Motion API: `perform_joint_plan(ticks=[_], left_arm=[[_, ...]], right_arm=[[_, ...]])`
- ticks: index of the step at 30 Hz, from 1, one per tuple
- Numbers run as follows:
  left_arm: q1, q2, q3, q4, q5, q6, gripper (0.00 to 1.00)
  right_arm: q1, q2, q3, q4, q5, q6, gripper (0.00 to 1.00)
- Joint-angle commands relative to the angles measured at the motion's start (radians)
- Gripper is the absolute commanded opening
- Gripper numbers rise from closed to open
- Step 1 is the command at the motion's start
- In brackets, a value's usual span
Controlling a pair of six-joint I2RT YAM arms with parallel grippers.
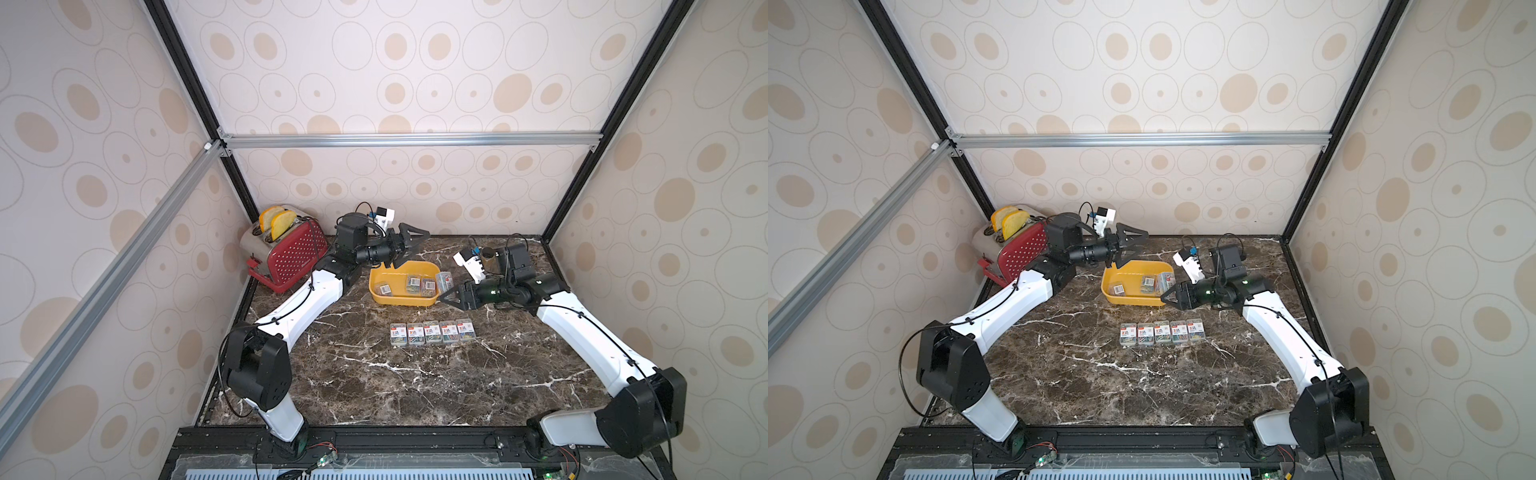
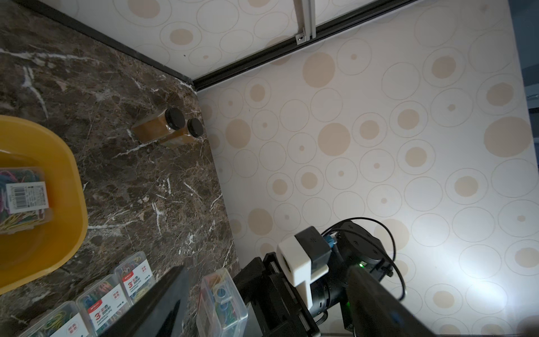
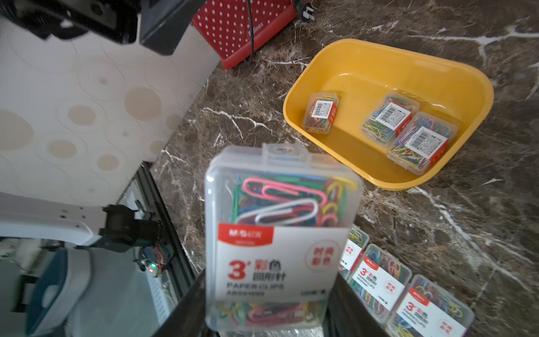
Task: Take the paper clips out of the storage box
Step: Pick up the boxed paper clips from the storage box.
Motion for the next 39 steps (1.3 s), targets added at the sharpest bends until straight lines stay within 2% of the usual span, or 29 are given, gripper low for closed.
perform_joint_plan(ticks=[1,6,12,14,26,33,39], left_arm=[[-0.012,0.017,0.046,-0.12,0.038,0.102,0.87],[-0.039,0.011,0.014,-0.159,0.068,0.133,0.87],[-0.069,0.02,-0.007,-0.303,0.093,0.228,0.87],[-0.074,0.034,0.002,-0.367,0.091,0.269,0.86],[-0.096,0.082,0.035,-0.401,0.111,0.304,0.84],[-0.112,0.104,0.059,-0.436,0.12,0.332,0.71],[-0.133,0.117,0.068,-0.454,0.15,0.356,0.53]], right_arm=[[0.047,-0.022,-0.019,-0.045,0.153,-0.128,0.25],[0.098,-0.034,-0.043,-0.015,0.28,-0.175,0.25],[0.141,-0.04,-0.045,0.0,0.362,-0.214,0.26],[0.146,-0.048,-0.051,0.013,0.374,-0.209,0.26],[0.172,-0.061,-0.045,0.028,0.386,-0.235,0.26],[0.182,-0.056,-0.037,0.03,0.372,-0.247,0.26],[0.185,-0.037,-0.029,0.021,0.364,-0.248,0.27]])
